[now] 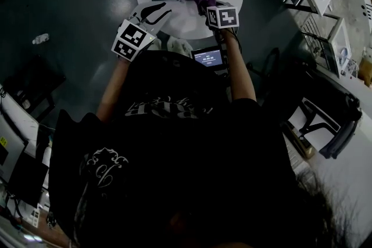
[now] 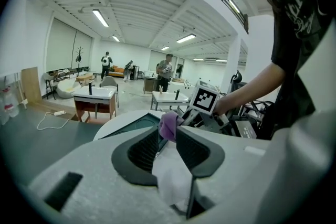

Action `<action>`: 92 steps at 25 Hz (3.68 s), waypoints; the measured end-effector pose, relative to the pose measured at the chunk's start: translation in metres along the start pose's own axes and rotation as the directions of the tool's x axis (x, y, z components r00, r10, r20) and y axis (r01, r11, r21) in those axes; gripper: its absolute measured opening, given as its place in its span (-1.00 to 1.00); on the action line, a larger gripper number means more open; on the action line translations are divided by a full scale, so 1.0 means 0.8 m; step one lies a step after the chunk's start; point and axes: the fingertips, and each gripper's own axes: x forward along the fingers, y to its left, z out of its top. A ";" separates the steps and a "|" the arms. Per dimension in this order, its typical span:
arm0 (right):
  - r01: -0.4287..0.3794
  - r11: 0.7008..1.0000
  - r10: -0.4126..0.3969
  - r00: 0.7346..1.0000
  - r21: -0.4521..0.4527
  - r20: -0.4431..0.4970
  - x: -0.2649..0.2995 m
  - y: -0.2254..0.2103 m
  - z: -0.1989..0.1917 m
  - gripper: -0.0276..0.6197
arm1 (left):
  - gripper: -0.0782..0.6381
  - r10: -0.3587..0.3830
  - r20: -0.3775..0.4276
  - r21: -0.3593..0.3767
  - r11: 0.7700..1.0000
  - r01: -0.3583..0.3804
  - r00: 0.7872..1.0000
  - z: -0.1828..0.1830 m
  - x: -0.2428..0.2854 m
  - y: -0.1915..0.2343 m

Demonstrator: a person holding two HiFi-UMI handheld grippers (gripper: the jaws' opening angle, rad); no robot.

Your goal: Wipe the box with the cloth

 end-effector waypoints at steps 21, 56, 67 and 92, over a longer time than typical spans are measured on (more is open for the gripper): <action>-0.411 0.818 0.340 0.910 -0.401 -0.239 0.098 0.256 -0.013 -0.58 | -0.50 0.121 -0.053 -0.084 0.989 -0.125 0.991 -0.054 -0.057 0.040; -0.164 0.969 0.124 0.970 -0.187 -0.208 0.050 0.018 -0.077 -0.58 | -0.50 -0.081 -0.106 0.031 0.996 0.084 0.991 -0.027 0.036 -0.024; -0.126 0.985 0.104 0.979 -0.118 -0.176 0.044 -0.028 -0.084 -0.58 | -0.50 -0.153 -0.144 0.065 0.984 0.163 0.978 -0.010 0.082 -0.043; -0.069 0.983 0.041 0.985 -0.171 -0.166 0.040 -0.108 -0.023 -0.58 | -0.50 -0.090 -0.132 0.061 0.993 0.099 0.987 0.036 0.139 -0.034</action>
